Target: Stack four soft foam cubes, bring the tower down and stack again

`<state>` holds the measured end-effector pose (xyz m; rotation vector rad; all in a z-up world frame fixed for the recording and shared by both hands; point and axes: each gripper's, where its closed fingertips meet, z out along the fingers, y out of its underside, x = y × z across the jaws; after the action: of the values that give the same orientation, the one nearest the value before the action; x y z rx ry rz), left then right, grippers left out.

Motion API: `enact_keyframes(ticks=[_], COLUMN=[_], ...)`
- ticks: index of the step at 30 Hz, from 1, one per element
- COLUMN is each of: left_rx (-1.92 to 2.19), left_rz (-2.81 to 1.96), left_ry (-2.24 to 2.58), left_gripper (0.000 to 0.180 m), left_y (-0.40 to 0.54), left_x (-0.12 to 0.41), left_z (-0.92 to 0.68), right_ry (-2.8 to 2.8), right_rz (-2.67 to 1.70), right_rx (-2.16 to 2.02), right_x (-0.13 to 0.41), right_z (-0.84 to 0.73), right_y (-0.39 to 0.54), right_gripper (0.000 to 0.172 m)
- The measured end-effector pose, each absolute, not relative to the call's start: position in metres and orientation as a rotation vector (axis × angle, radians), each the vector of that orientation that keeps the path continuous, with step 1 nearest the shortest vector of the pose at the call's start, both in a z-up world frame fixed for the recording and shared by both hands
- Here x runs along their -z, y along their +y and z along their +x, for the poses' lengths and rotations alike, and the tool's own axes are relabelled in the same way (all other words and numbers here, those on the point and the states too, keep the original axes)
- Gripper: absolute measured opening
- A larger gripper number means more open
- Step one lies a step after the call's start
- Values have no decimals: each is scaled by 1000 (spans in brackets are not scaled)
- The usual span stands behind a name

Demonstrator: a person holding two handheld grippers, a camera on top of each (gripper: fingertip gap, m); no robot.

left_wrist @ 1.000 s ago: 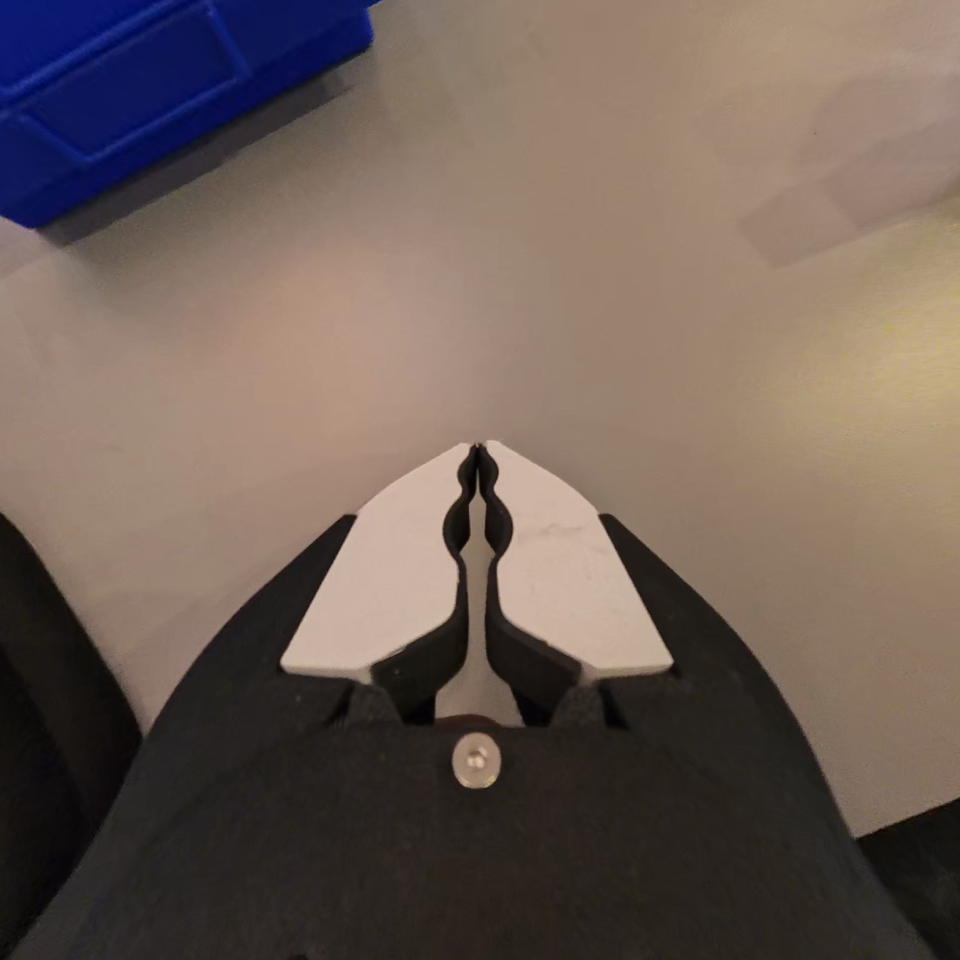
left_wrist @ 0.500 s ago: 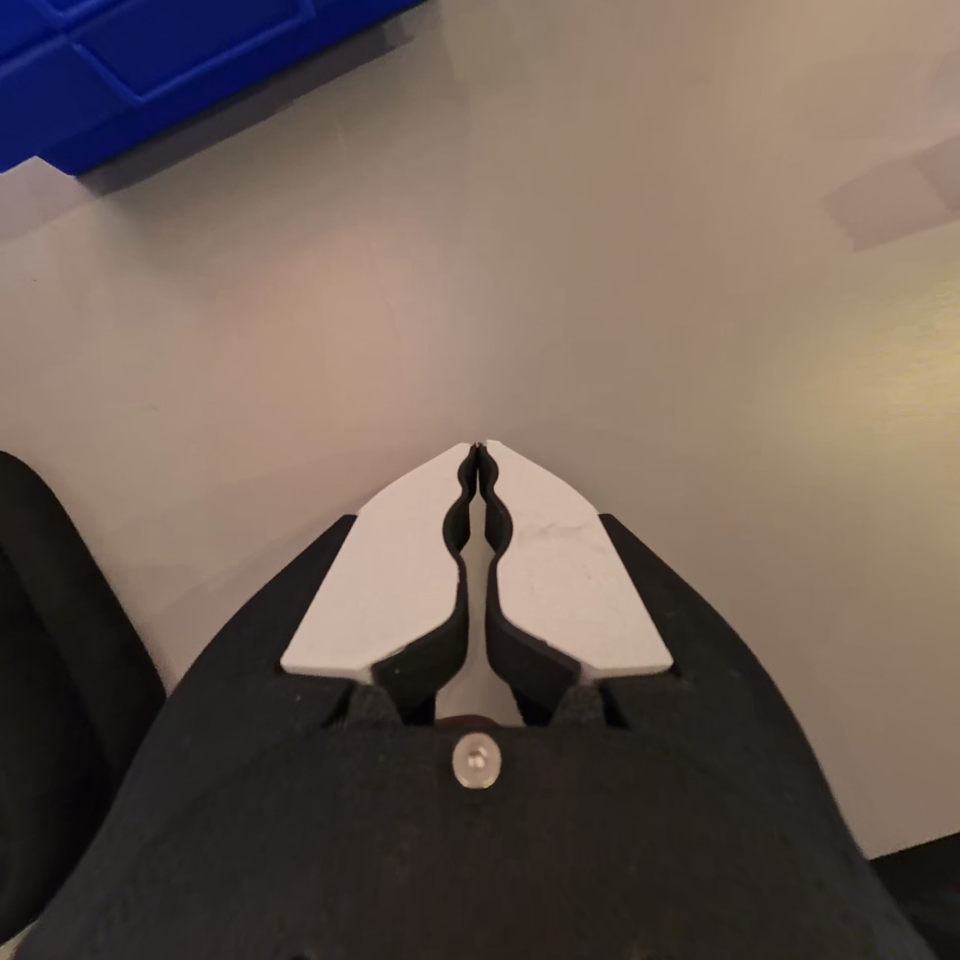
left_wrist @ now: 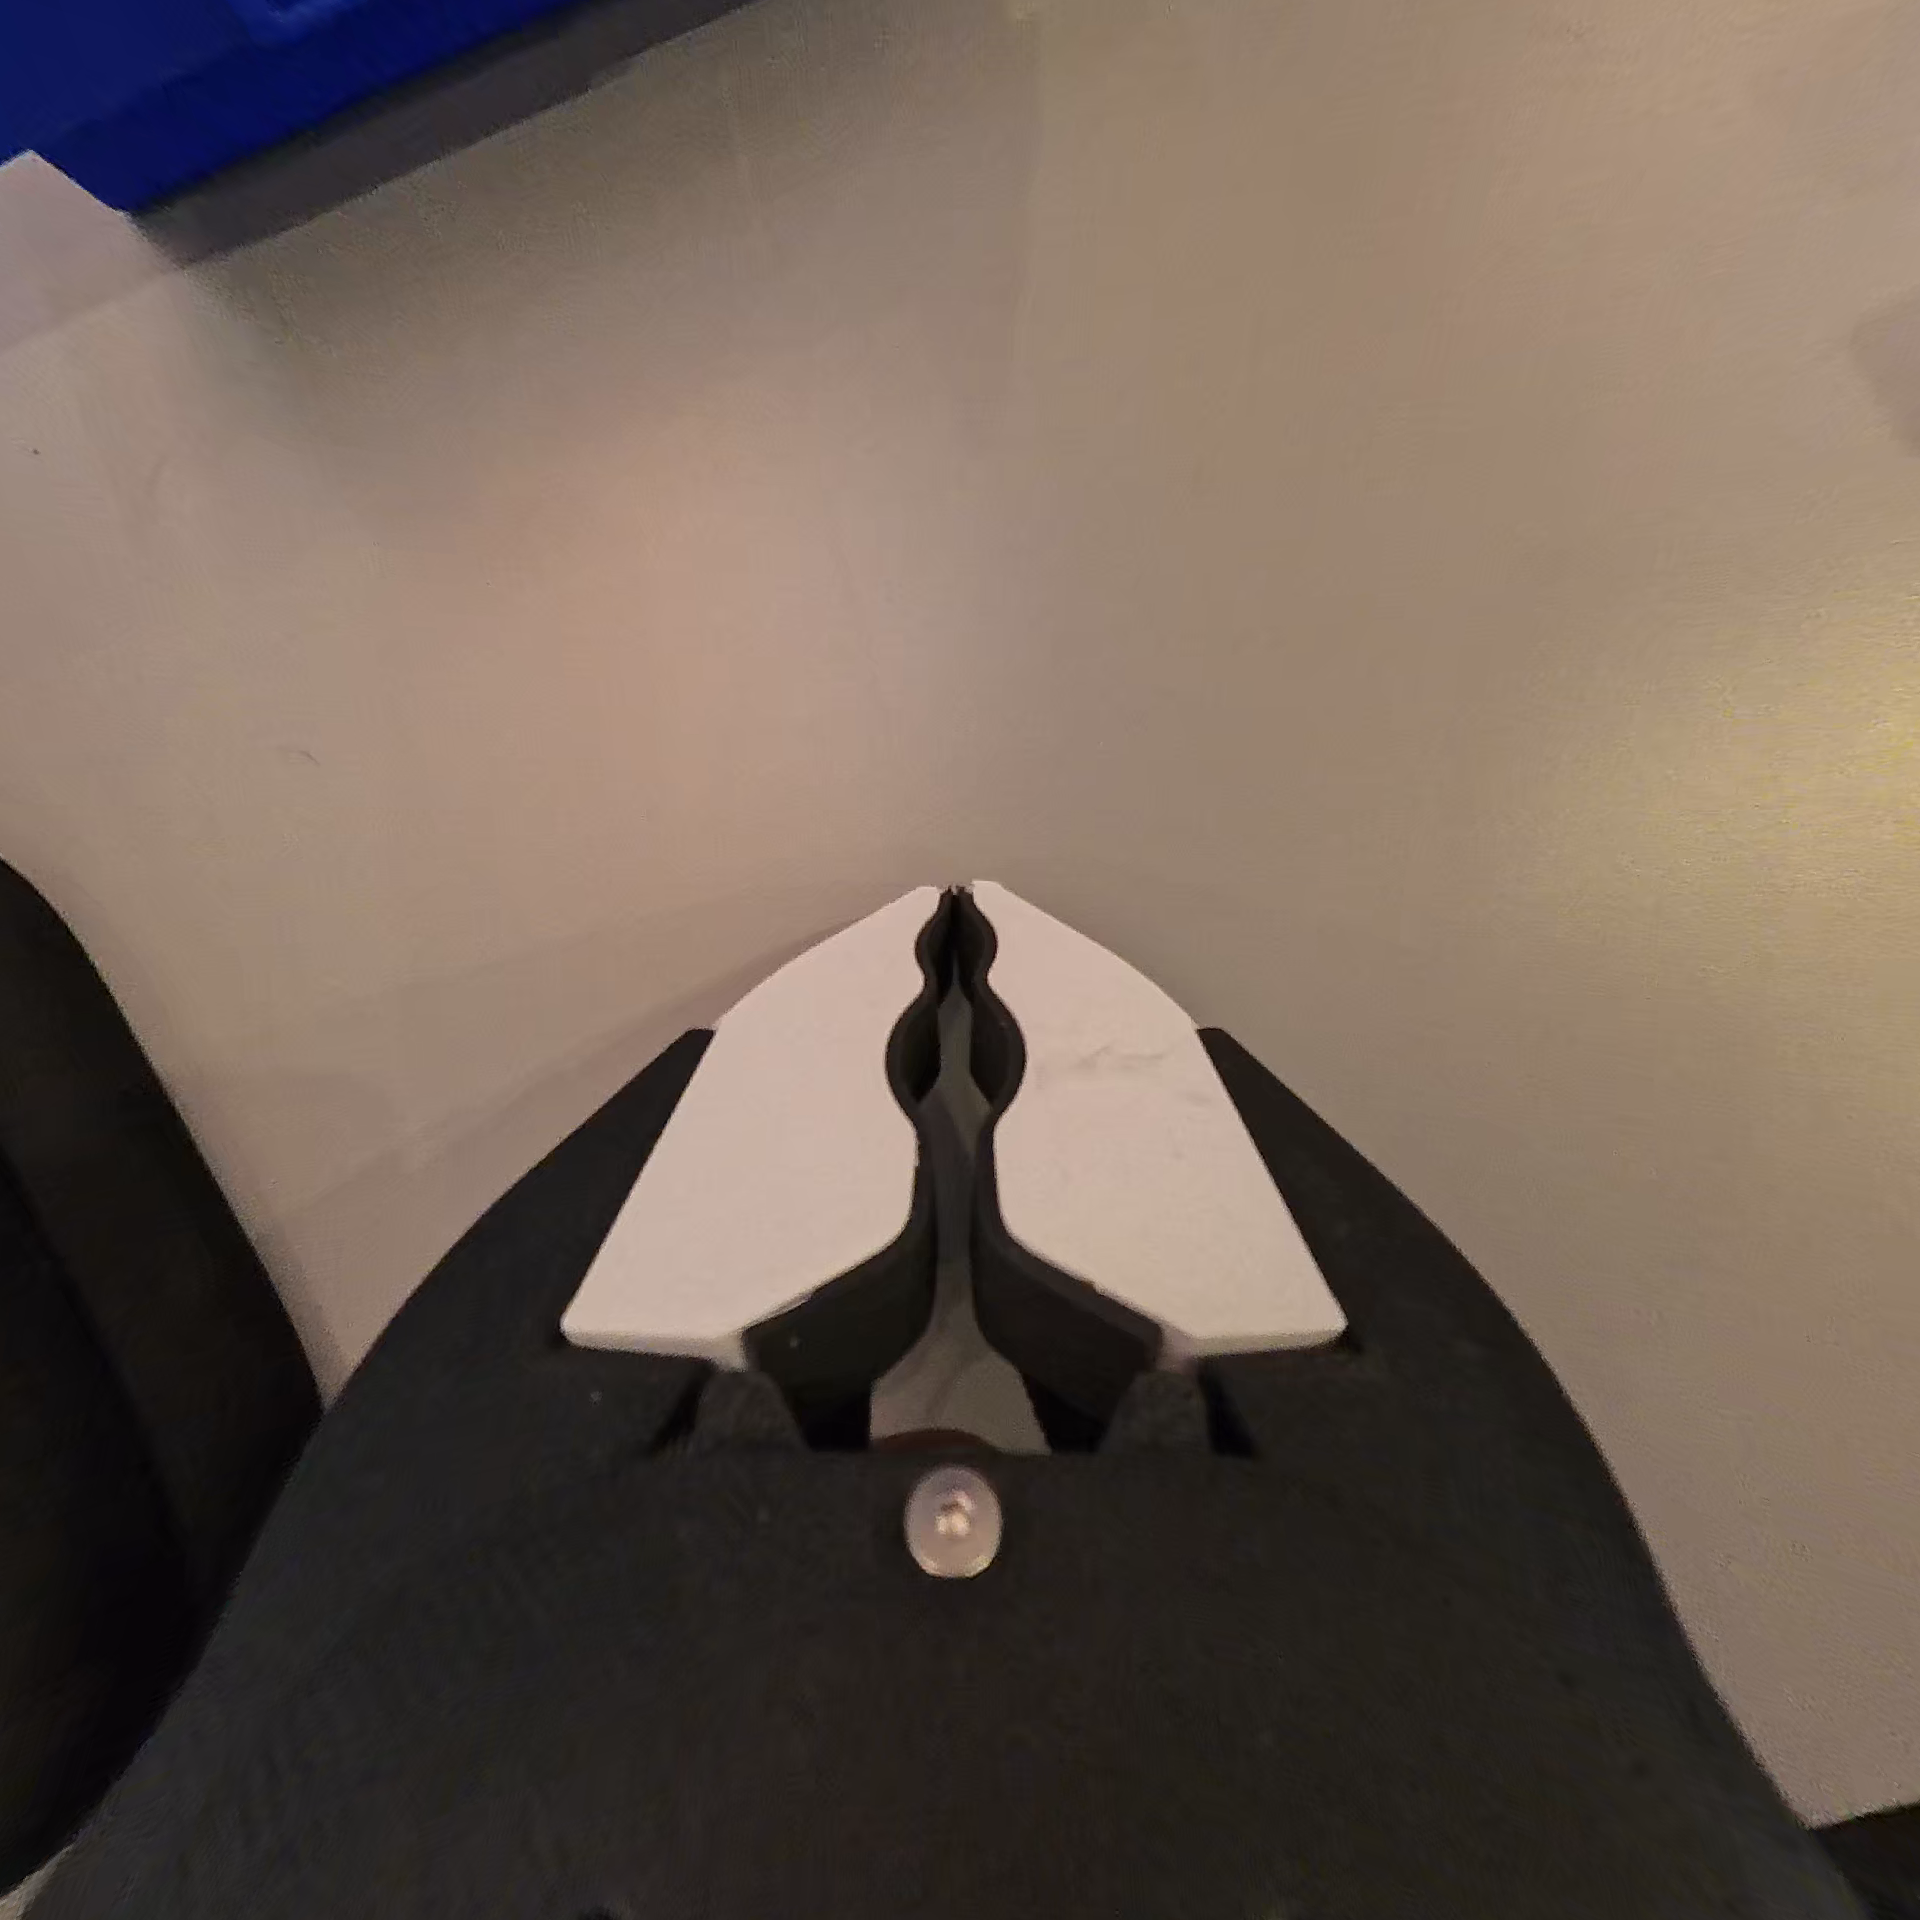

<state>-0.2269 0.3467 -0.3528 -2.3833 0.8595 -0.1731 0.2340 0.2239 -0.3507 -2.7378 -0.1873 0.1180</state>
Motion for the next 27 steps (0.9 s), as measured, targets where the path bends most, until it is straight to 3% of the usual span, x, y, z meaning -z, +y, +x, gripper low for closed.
enact_keyframes(ticks=[1, 17, 27], left_rx=[169, 217, 225], left_rz=[-2384, -2378, -2377], left_ry=[855, 810, 815], left_gripper=[0, 0, 0], left_y=[347, 351, 352], left_x=[354, 354, 354], left_z=[-228, -230, -229], right_ry=[-169, -15, -257], right_rz=[-2740, -2788, -2839], right_rx=[-121, -117, -201], right_x=[350, 351, 350], right_z=[237, 245, 113], right_y=[223, 228, 258], right_gripper=[0, 0, 0])
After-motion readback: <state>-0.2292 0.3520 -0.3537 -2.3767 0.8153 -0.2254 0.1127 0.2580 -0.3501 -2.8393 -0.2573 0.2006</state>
